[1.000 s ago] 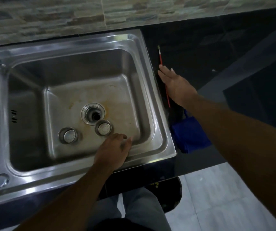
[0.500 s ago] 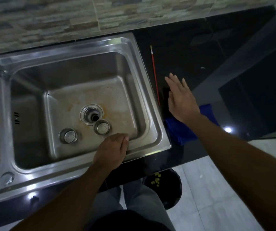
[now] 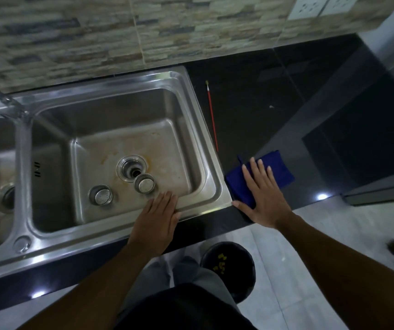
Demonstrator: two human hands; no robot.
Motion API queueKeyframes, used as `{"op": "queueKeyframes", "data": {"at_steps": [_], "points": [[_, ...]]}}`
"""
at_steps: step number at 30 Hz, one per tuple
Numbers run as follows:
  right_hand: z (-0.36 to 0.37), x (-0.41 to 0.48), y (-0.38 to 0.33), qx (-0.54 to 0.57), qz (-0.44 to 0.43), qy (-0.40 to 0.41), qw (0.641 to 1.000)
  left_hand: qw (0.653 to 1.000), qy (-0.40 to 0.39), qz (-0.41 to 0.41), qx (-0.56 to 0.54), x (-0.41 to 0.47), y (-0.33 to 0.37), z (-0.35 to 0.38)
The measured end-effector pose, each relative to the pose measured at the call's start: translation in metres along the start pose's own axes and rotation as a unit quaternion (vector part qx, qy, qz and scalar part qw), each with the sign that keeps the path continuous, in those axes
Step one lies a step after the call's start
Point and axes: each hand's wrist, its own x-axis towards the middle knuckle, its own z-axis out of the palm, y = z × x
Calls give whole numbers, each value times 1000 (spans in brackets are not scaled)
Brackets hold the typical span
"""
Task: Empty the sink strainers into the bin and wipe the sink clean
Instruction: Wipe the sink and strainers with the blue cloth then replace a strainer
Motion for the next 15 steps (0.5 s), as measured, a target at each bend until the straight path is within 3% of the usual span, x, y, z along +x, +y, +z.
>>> {"op": "queueKeyframes", "data": {"at_steps": [6,9,12,15], "points": [[-1,6,-24,73,96,41,992,997,-35,-2,-69,3,-1,-7],[-13,12,-41,94,141,53,984,989,9,-5,-150,12,12,-24],[-24,18,-64,78,102,83,988,980,50,30,-188,29,33,-42],[-33,21,-86,170,60,145,973,983,46,57,-168,43,51,-50]]}}
